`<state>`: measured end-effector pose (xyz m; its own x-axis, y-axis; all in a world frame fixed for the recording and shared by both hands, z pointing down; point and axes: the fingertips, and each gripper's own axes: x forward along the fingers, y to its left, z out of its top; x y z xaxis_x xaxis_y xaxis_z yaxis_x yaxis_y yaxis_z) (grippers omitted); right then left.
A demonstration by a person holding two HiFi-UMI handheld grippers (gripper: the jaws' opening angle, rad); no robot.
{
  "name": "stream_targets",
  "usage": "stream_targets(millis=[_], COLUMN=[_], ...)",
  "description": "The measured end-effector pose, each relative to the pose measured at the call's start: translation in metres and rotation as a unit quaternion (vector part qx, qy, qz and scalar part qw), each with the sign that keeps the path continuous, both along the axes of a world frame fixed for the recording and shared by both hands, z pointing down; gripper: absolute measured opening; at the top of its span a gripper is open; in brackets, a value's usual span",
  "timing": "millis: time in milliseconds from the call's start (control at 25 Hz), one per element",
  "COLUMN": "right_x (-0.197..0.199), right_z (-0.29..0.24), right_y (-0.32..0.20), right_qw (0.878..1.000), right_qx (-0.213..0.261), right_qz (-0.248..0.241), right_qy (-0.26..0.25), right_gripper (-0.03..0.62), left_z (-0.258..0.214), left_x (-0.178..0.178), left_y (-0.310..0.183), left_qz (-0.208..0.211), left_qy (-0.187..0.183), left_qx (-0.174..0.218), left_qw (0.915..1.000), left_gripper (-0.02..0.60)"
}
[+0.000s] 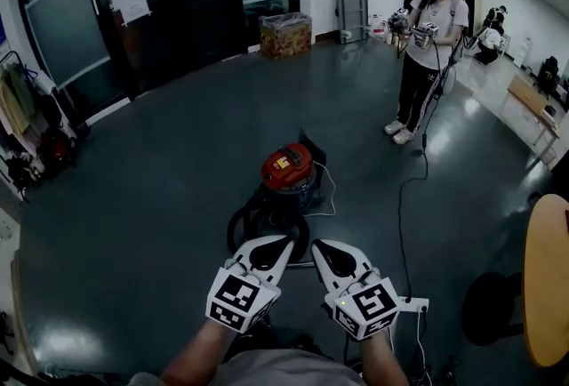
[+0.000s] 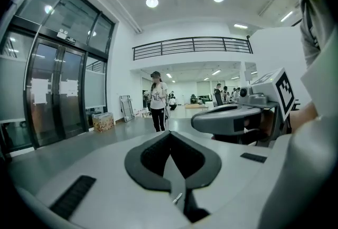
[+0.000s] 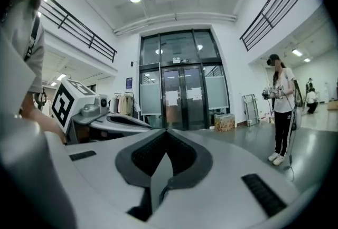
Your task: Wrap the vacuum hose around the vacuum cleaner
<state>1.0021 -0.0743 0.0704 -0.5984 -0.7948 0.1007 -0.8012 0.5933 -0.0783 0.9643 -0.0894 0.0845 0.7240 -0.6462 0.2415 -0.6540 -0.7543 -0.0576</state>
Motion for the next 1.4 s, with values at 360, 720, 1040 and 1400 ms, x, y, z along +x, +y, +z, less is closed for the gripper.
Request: stream_targets(millis=[360, 720, 1040, 1400], right_x=[-0.013, -0.027, -0.027, -0.025], right_z=[-0.017, -0.021, -0.017, -0.012], right_y=[-0.005, -0.008, -0.012, -0.016], right_qw=[1.000, 1.000, 1.000, 1.000], right_qx=[0.011, 0.013, 0.007, 0.003], right_qz=[0.004, 0.003, 0.001, 0.000], right_qy=[0.007, 0.005, 0.003, 0.003], right_gripper=[0.004, 0.005, 0.005, 0.005], left_z=[-0.022, -0.026, -0.024, -0.018], left_x=[-0.007, -0.020, -0.017, -0.015], left_y=[-0.007, -0.009, -0.011, -0.014], left_qz=[-0.004, -0.003, 0.001, 0.001], left_qy=[0.025, 0.029, 0.026, 0.021], left_qx=[0.011, 0.013, 0.012, 0.008], left_qw=[0.9996, 0.9995, 0.9996, 0.9997], left_gripper=[0.008, 0.008, 0.008, 0.008])
